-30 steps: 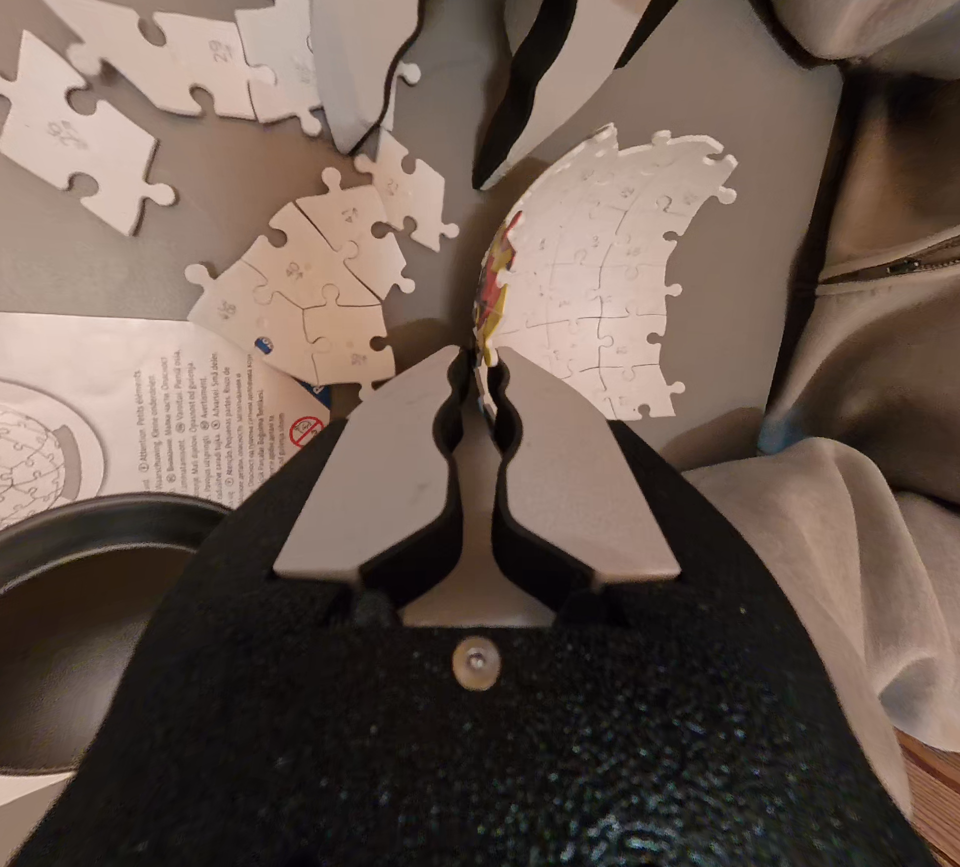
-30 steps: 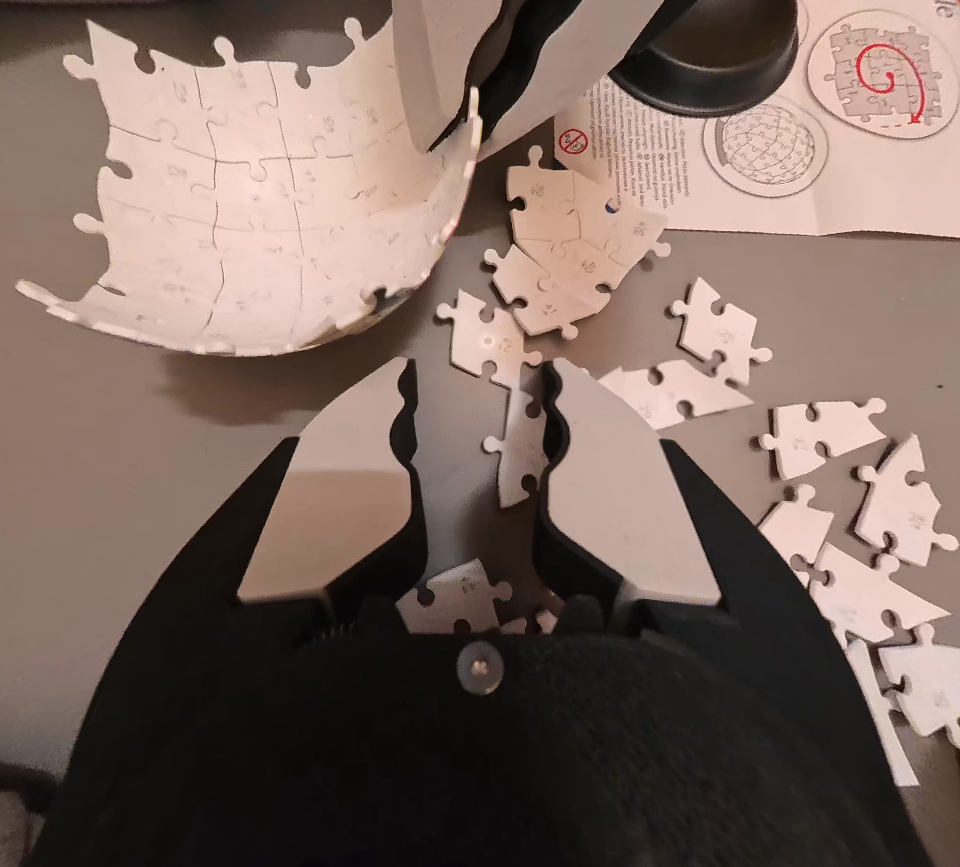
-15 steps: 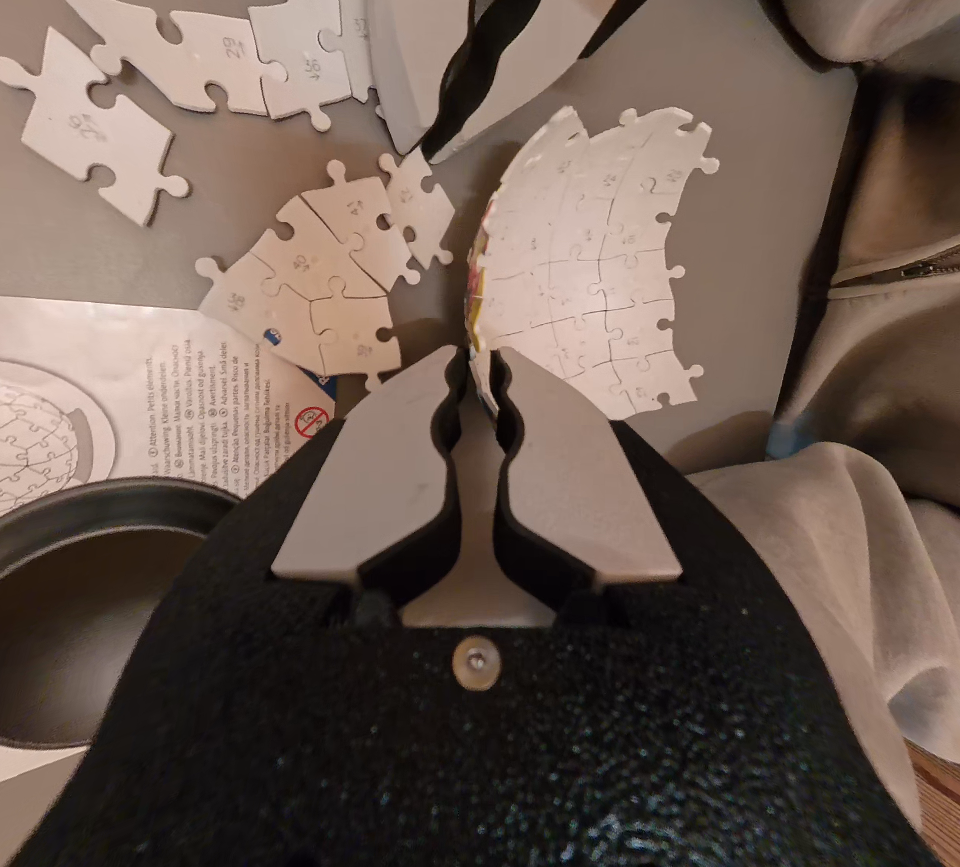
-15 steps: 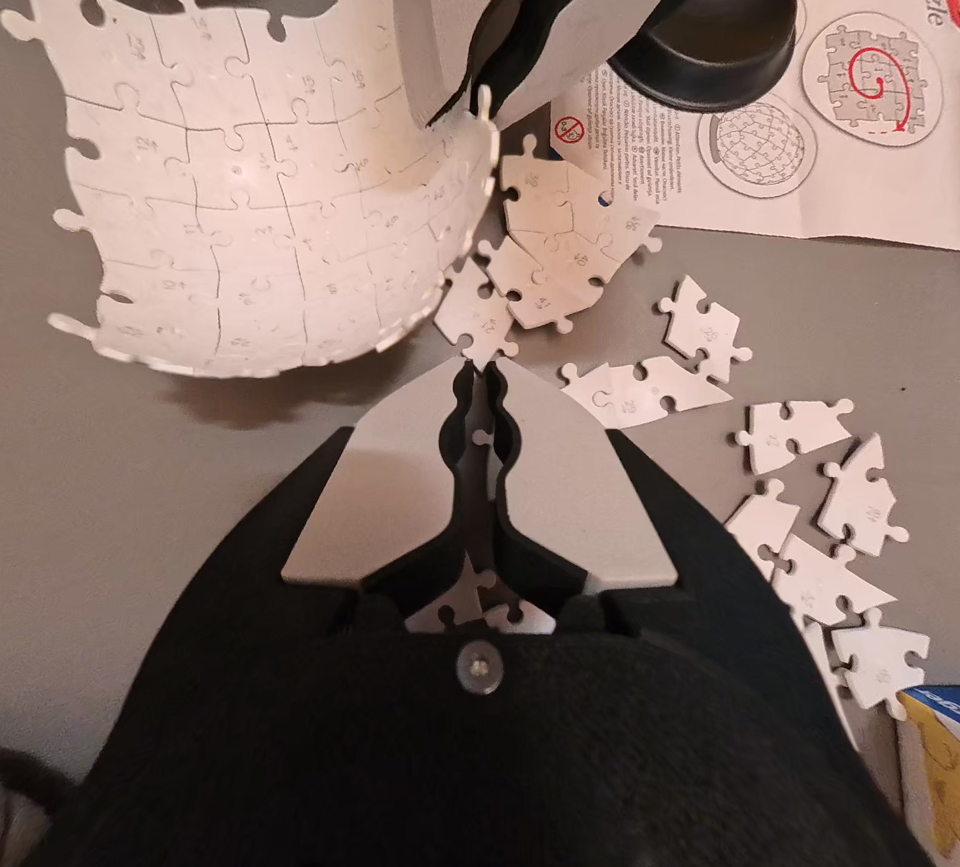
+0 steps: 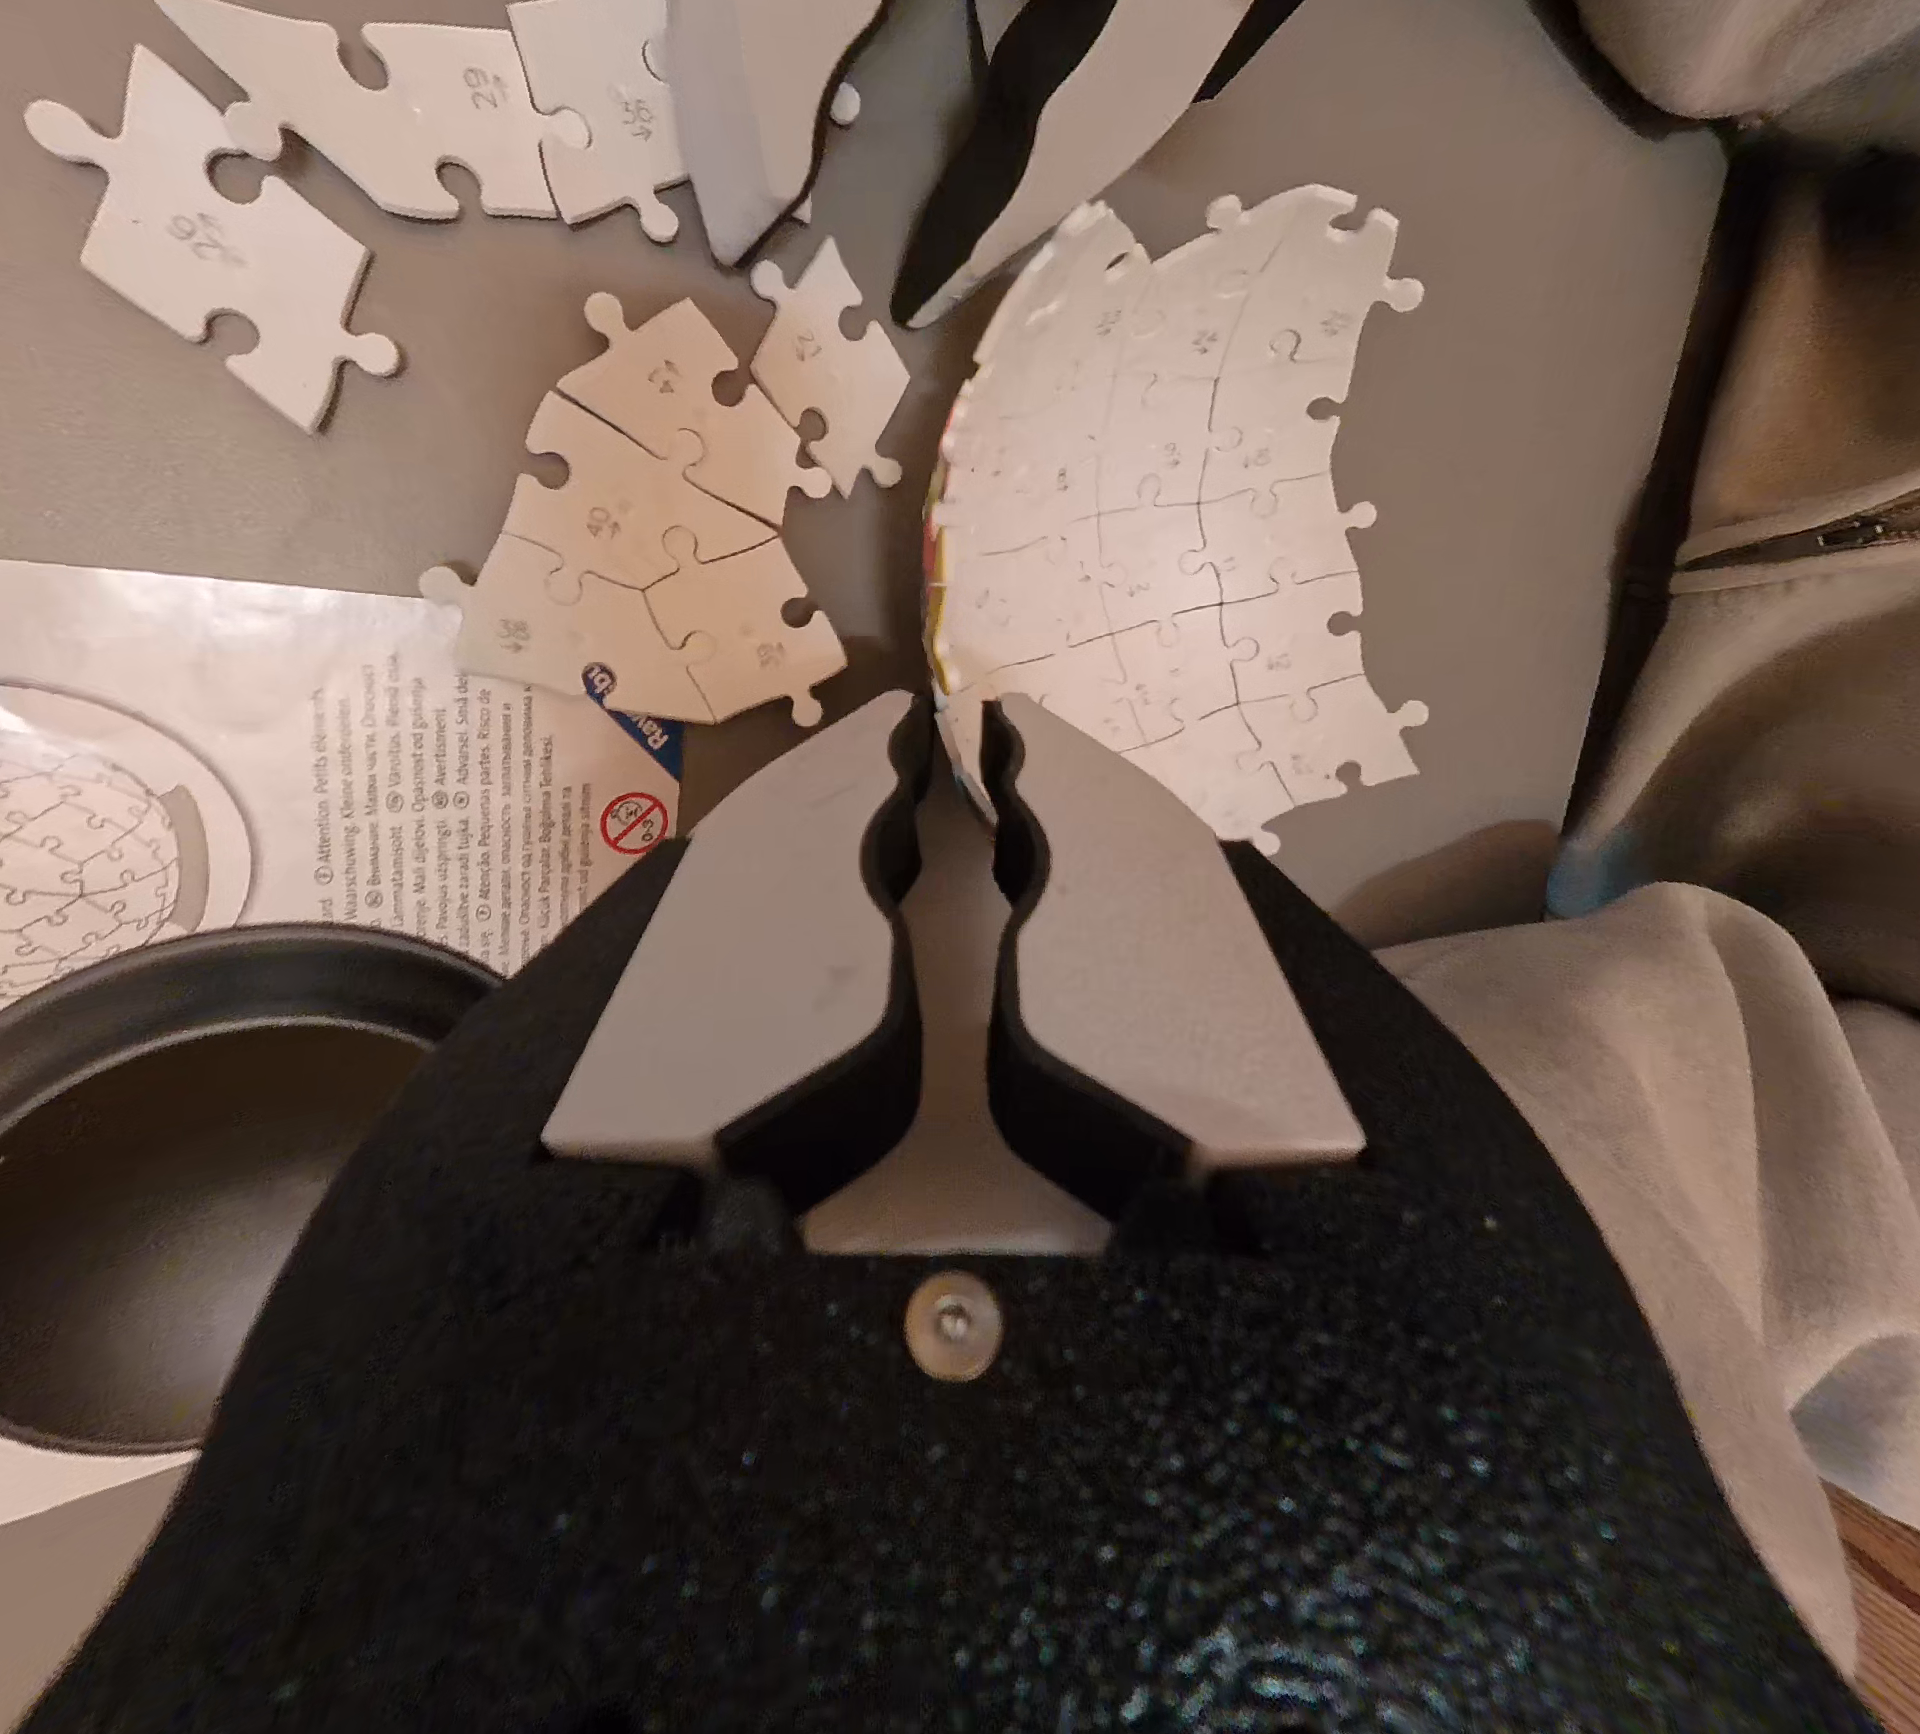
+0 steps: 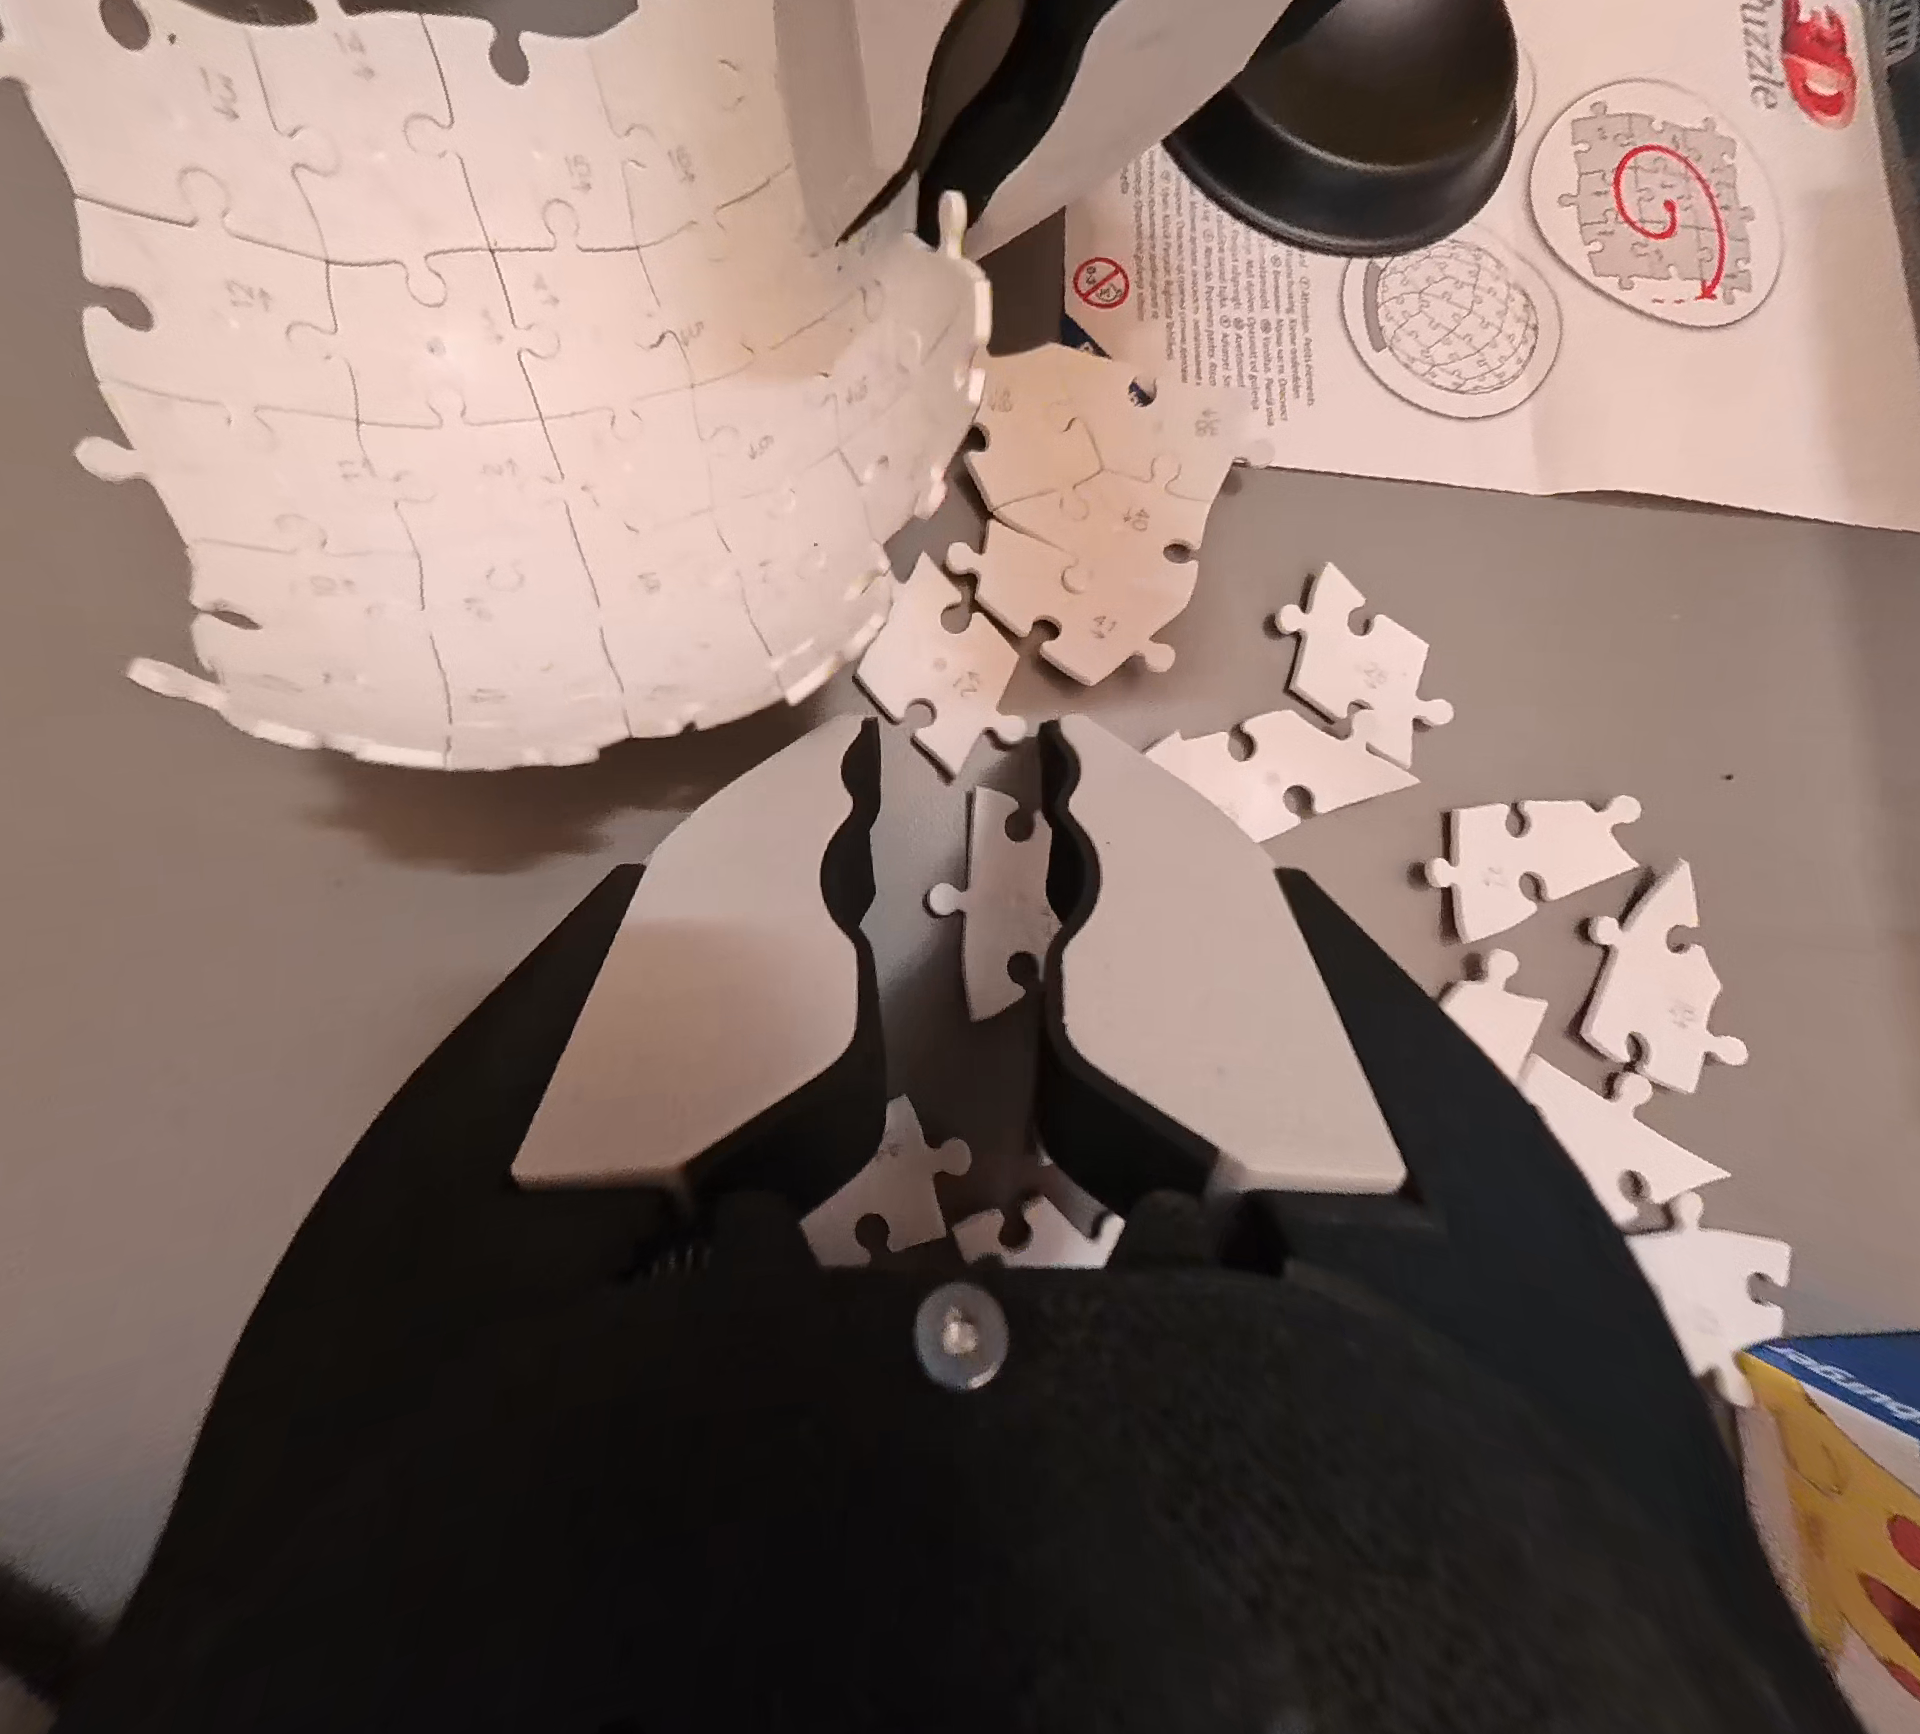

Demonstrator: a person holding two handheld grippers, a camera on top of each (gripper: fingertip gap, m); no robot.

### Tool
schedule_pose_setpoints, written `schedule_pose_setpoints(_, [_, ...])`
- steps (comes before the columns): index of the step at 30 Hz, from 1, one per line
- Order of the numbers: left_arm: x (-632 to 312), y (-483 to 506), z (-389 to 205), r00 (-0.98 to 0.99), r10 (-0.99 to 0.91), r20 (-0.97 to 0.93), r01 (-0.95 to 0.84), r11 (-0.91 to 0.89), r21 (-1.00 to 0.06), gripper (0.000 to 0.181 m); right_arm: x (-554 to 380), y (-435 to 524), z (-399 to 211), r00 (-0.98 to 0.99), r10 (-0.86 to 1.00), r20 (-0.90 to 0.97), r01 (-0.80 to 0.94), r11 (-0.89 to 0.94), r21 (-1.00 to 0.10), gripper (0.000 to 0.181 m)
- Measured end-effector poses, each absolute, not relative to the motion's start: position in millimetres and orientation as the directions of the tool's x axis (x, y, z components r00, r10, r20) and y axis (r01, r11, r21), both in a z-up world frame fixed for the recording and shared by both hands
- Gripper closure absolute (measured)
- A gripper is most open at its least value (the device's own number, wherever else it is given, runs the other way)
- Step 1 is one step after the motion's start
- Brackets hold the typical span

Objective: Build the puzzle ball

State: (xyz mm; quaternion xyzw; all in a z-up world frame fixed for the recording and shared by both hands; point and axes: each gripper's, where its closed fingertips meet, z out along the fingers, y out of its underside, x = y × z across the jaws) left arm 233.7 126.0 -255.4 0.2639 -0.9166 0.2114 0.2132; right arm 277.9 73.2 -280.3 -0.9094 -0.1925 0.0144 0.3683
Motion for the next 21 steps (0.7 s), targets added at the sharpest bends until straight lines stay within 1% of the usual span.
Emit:
schedule_pose_setpoints(2, [234.2, 126.3, -254.8, -0.771, -0.394, 0.5, -0.574, 0.769, -0.281, 0.173, 272.9, 72.5, -282.0, 0.923, 0.375, 0.084, 0.328, -0.655, -0.681, 0.158])
schedule_pose_setpoints(6, [235.5, 126.8, -255.2, -0.771, -0.399, 0.496, -0.577, 0.766, -0.282, 0.173, 266.2, 71.7, -283.3, 0.914, 0.402, 0.05, 0.324, -0.653, -0.685, 0.177])
schedule_pose_setpoints(13, [235.0, 127.9, -253.1, -0.774, -0.396, 0.494, -0.576, 0.763, -0.292, 0.172, 269.9, 70.2, -283.4, 0.915, 0.398, 0.067, 0.337, -0.664, -0.668, 0.179])
schedule_pose_setpoints(16, [235.1, 129.6, -251.3, -0.774, -0.398, 0.493, -0.581, 0.757, -0.3, 0.172, 279.3, 64.2, -282.2, 0.915, 0.386, 0.121, 0.37, -0.679, -0.635, 0.18])
schedule_pose_setpoints(21, [235.8, 131.2, -249.8, -0.777, -0.401, 0.485, -0.581, 0.753, -0.309, 0.172, 290.5, 52.5, -262.8, 0.91, 0.369, 0.189, 0.398, -0.652, -0.645, 0.18])
